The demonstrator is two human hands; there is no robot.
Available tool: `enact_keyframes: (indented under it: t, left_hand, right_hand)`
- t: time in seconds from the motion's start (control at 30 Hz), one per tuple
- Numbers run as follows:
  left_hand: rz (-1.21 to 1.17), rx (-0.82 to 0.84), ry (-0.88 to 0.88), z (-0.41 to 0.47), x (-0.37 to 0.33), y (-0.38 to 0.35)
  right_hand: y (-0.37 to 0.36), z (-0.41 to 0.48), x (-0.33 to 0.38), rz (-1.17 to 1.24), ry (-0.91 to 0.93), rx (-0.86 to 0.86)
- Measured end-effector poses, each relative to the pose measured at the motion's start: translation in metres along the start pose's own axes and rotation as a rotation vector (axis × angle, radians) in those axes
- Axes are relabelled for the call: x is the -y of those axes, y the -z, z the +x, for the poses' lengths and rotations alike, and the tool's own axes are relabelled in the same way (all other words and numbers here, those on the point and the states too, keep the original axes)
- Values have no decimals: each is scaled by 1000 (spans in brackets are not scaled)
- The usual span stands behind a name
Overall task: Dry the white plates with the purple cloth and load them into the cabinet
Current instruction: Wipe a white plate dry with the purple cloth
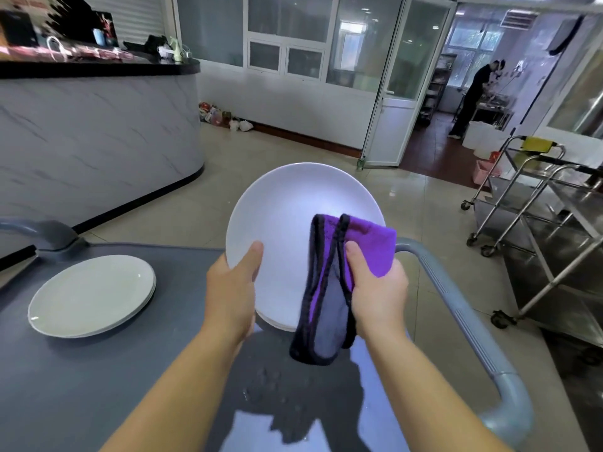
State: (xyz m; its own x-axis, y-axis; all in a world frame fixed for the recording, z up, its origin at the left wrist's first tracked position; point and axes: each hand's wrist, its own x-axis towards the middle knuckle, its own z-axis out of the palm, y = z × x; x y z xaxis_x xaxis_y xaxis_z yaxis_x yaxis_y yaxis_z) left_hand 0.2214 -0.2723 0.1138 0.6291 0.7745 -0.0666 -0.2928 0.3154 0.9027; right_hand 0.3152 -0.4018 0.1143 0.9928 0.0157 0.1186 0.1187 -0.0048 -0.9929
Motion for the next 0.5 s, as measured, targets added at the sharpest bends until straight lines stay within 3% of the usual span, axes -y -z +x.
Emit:
enact_keyframes:
  t: [0.07, 0.13, 0.2, 0.27, 0.4, 0.5]
  left_hand:
    - [96, 189, -7, 6, -14, 13]
    - [270, 254, -87, 10, -30, 18]
    - [420, 143, -242, 10, -39, 13]
    - [471, 13, -343, 10, -39, 10]
    - [232, -73, -285, 4, -21, 10]
    - [-8, -188, -159, -5, -5, 6]
  right_hand:
    - [11, 18, 16, -115, 107, 93]
    - [18, 29, 35, -252, 232, 224]
    - [16, 30, 47, -335, 299, 327]
    - [11, 24, 42, -305, 273, 304]
    - [-9, -8, -1, -18, 38, 8]
    - [-24, -34, -23, 107, -110, -5]
